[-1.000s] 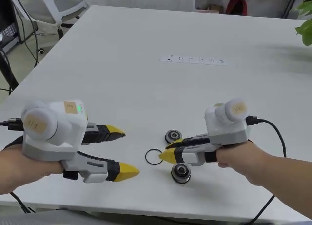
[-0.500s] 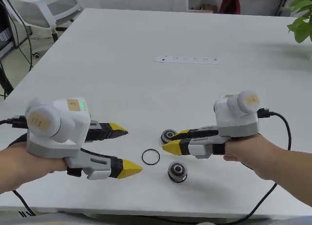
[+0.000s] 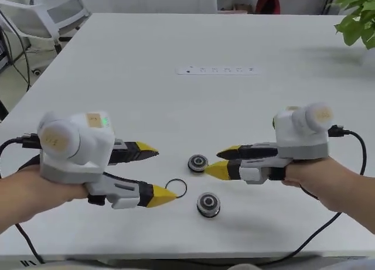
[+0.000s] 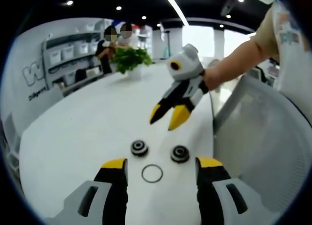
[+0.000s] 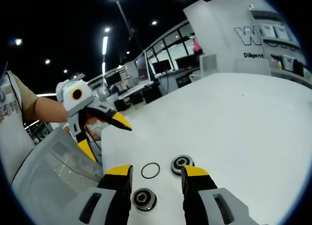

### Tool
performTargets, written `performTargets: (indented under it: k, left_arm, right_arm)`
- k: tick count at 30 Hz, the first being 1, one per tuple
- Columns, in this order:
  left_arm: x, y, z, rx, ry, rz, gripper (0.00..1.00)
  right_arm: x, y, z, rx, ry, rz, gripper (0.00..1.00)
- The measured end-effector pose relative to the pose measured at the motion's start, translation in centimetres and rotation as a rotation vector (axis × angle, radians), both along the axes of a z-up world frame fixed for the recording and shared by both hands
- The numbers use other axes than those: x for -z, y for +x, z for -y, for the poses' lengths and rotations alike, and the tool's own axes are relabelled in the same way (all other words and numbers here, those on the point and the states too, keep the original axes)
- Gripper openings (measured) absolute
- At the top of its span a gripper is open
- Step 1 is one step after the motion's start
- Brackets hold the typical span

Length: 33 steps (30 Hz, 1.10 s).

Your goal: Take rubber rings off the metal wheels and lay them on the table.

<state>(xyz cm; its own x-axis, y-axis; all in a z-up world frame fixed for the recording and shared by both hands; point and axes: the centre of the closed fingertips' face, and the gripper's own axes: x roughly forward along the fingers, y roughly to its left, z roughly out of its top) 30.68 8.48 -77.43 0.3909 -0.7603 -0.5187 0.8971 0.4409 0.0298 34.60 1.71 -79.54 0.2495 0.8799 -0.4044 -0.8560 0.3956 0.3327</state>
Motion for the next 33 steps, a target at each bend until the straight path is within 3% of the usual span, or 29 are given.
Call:
performTargets:
  k: [12, 19, 33]
  left_arm:
    - [0.4, 0.4, 1.3, 0.018, 0.003, -0.006, 0.57]
    - [0.8, 0.6, 2.0, 0.032, 0.009, -0.013, 0.56]
    - [2.0, 0.5, 3.5, 0.061, 0.018, -0.037, 0.54]
  right_arm:
    - [0.2, -0.9, 1.3, -0.015, -0.003, 0.041, 0.41]
    - [0.5, -1.8, 1.6, -0.027, 0.0, 0.026, 0.41]
    - [3.4, -3.9, 2.2, -0.119, -0.06, 0.033, 0.35]
